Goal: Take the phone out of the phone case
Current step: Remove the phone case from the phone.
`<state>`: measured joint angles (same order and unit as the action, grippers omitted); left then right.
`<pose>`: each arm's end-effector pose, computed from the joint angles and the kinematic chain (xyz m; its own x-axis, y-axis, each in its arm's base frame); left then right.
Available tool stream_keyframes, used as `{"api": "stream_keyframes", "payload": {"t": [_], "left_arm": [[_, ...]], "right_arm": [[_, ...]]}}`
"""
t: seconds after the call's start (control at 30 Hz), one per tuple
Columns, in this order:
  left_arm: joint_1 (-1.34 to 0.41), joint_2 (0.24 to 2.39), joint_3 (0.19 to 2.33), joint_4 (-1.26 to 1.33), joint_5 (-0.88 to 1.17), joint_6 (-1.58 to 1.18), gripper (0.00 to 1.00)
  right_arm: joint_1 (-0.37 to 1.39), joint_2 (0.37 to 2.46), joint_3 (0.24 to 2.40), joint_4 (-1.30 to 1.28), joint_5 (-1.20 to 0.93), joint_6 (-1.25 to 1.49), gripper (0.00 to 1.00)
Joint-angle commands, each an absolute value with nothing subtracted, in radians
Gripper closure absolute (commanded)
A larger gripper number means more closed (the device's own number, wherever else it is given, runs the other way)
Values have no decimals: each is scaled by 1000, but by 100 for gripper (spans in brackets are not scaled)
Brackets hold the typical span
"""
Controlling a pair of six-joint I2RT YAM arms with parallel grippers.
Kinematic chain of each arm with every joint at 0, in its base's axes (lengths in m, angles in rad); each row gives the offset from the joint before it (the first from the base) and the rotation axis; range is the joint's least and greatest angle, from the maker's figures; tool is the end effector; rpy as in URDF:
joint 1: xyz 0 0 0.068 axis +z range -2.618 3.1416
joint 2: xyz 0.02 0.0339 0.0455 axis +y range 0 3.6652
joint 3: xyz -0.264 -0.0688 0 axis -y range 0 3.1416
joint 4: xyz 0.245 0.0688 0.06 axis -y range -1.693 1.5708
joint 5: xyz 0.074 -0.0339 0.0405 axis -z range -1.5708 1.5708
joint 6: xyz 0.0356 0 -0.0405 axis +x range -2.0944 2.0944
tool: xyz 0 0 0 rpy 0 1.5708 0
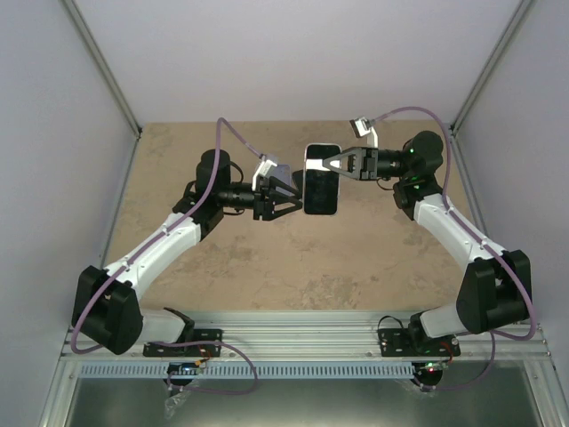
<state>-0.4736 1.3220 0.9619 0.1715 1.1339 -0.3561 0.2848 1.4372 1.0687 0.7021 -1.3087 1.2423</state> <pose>0.2460 -0.1623 0.3225 -0.4998 0.0904 -0.8614 0.8651 0.0023 -0.5017 0.2913 0.1211 0.3701 -0.7965 0.0224 -0.6042 -0.6035 -0.0896 0.7923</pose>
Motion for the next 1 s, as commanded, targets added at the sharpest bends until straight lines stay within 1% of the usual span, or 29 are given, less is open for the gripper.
{"api": "stream_keyframes", "payload": {"t": [0.0,0.27,0.43,0.57,0.83,0.97], "left_arm": [[-484,1330,974,204,1146,-348,48],[-484,1344,973,225,1119,-368,49],[-484,1354,977,183,1041,-339,59],[-484,1365,974,160,983,-321,64],[-475,1399,979,162,908,-345,70],[-435,1419,966,226,900,-425,72]], "right_arm": [[290,1428,1088,725,-1292,1244,99],[291,1427,1092,702,-1294,1222,99],[298,1428,1088,733,-1302,1246,100],[309,1427,1084,781,-1314,1280,100],[328,1424,1082,864,-1331,1345,99],[331,1424,1074,895,-1332,1376,99]]}}
